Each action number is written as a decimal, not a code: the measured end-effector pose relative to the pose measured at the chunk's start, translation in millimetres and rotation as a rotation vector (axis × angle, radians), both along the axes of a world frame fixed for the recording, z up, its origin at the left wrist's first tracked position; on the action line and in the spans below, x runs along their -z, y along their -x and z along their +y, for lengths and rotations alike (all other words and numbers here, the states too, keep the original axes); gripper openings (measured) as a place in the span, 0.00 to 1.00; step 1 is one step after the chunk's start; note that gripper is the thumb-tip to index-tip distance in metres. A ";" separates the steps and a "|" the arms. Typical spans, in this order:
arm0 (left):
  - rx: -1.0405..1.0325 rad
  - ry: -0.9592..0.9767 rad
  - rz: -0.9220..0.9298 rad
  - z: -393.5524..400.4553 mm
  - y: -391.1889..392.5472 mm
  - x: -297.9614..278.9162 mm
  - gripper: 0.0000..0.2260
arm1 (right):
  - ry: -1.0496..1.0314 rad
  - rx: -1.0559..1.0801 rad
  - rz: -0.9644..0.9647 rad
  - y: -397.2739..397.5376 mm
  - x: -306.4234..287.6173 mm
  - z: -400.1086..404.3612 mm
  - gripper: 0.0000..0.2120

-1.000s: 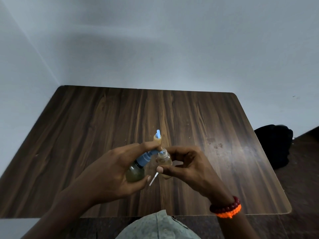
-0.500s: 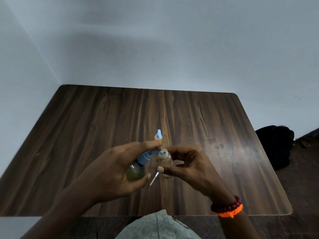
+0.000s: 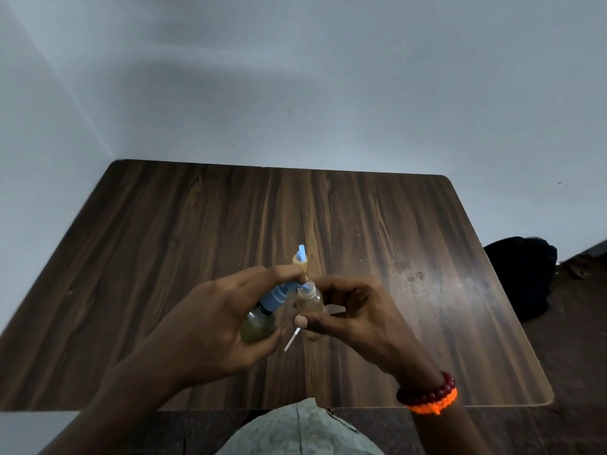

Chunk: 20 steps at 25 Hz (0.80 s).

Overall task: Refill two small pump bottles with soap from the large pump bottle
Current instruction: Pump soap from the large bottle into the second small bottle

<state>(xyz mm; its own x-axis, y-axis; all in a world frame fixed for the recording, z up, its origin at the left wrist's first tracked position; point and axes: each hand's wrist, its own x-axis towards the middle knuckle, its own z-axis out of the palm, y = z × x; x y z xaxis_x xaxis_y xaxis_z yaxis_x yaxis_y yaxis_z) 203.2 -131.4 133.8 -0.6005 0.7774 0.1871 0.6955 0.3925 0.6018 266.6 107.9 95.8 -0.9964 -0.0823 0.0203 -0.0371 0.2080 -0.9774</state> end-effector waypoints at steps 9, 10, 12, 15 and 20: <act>0.014 0.016 -0.024 -1.9 -0.7 -2.6 0.30 | 0.008 -0.005 0.009 -0.2 -0.6 1.7 0.16; 0.011 0.019 -0.018 -1.5 -0.1 -2.7 0.29 | 0.006 -0.003 0.010 -0.5 -0.4 0.6 0.16; 0.008 0.029 -0.016 -1.4 0.2 -2.9 0.30 | 0.006 0.008 0.007 -0.9 0.2 -0.1 0.16; 0.011 0.031 -0.046 -3.6 -0.9 -3.0 0.35 | 0.002 0.017 0.008 -0.4 -0.7 2.4 0.15; 0.006 0.030 -0.002 -2.7 -2.7 -4.5 0.28 | -0.035 -0.010 0.006 -1.1 -0.4 0.0 0.16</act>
<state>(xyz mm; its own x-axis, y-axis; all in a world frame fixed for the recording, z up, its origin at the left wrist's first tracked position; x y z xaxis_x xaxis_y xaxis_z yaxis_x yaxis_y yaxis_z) 205.9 -134.0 138.3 -0.5960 0.7865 0.1621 0.6968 0.4062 0.5912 267.7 107.9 96.2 -0.9954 -0.0929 0.0227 -0.0447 0.2416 -0.9694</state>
